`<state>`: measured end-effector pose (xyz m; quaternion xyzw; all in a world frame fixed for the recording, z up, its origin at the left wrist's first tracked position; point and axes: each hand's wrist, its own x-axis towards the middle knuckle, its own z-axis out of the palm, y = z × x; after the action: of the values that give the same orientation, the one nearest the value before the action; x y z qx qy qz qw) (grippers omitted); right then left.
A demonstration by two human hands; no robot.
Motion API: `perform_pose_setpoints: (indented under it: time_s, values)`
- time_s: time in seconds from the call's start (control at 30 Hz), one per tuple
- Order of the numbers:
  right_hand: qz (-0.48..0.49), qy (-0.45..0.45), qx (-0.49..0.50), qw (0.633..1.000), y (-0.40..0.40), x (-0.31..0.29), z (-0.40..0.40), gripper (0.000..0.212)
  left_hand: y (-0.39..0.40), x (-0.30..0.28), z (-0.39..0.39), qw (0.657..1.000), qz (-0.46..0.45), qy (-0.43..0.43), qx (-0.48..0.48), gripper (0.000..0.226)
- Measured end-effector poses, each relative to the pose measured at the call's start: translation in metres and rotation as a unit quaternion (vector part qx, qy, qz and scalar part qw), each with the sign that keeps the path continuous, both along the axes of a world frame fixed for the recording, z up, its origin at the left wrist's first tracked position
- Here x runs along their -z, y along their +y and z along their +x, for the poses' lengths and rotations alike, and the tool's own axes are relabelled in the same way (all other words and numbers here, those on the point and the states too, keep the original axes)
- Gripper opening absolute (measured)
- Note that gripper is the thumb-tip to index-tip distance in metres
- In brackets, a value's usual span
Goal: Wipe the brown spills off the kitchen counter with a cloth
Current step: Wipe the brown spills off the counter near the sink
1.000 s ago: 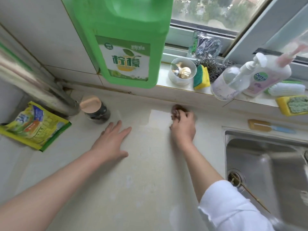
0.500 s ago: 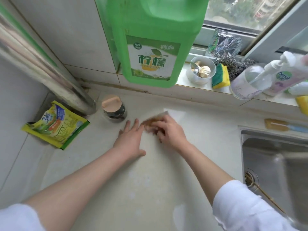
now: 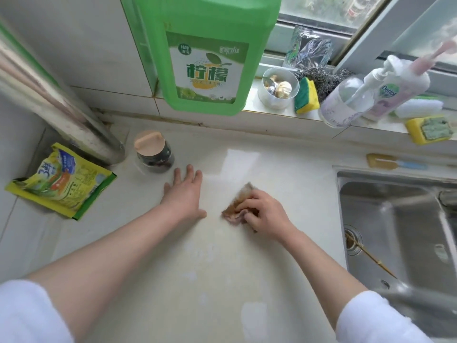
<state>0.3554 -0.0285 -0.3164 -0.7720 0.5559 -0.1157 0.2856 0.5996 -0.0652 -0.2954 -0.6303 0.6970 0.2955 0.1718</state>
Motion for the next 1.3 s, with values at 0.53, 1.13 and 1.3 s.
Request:
perform_pose_setpoints:
  time_s: [0.53, 1.13, 1.3]
  values:
    - [0.034, -0.001, 0.437, 0.899, 0.009, -0.014, -0.052, 0.029, 0.001, -0.002, 0.001, 1.000, 0.010, -0.014, 0.015, 0.116]
    - [0.022, -0.034, 0.136, 0.990, 0.098, -0.003, 0.054, 0.040, -0.002, 0.002, 0.001, 1.000, 0.008, -0.011, 0.019, 0.119]
    - [0.007, -0.039, 0.092, 0.995, 0.105, -0.007, -0.016, 0.031, 0.000, 0.003, 0.002, 1.000, 0.004, -0.010, 0.016, 0.118]
